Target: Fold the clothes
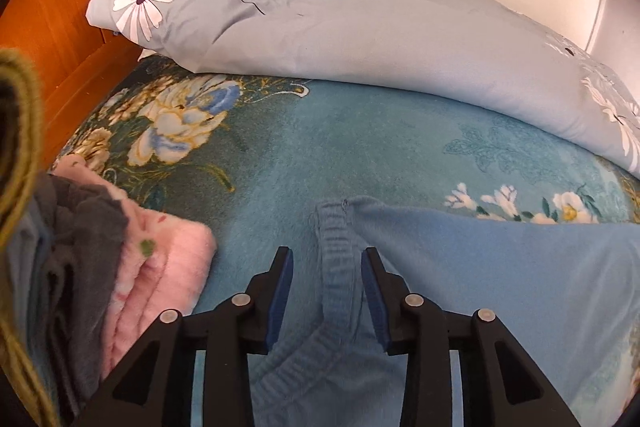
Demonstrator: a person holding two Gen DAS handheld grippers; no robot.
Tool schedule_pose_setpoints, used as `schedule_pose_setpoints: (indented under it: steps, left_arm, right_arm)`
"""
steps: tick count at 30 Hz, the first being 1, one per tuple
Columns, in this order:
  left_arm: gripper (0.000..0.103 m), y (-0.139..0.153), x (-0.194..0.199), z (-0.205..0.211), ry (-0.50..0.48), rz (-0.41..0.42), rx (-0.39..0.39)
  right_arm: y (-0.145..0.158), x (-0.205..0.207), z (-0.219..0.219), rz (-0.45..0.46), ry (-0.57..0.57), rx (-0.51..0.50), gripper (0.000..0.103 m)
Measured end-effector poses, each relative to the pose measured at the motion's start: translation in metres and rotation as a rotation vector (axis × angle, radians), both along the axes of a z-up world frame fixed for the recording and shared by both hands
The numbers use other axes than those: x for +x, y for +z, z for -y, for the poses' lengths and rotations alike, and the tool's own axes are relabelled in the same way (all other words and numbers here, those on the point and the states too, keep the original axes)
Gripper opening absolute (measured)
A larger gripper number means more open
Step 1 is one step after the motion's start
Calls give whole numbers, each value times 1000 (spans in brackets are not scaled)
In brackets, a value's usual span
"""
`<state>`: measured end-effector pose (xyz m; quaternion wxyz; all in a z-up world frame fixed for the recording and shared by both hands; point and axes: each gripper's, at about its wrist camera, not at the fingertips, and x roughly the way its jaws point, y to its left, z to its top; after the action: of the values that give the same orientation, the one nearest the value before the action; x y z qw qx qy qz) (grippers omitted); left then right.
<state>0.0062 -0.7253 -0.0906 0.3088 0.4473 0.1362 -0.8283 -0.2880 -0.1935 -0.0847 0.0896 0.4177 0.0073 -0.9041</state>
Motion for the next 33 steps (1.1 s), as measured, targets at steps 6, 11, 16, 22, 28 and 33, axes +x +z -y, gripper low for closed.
schedule_pose_setpoints:
  steps: [6, 11, 16, 22, 28, 33]
  left_arm:
    - [53, -9, 82, -33, 10, 42, -73]
    - [53, -39, 121, -43, 19, 63, 43]
    - [53, -50, 128, -45, 44, 4, 94]
    - [49, -52, 124, -41, 66, -43, 152]
    - [44, -55, 132, -38, 88, -86, 183]
    - [44, -54, 138, -37, 86, -101, 205]
  right_arm:
    - [39, 99, -26, -19, 141, -47, 52]
    - [38, 210, -77, 16, 209, -46, 52]
    - [-4, 312, -128, 186, 200, -80, 52]
    - [-55, 396, -154, 347, 190, -210, 52]
    - [-63, 421, -132, 354, 269, -289, 52]
    - [-66, 430, -101, 338, 352, -199, 44]
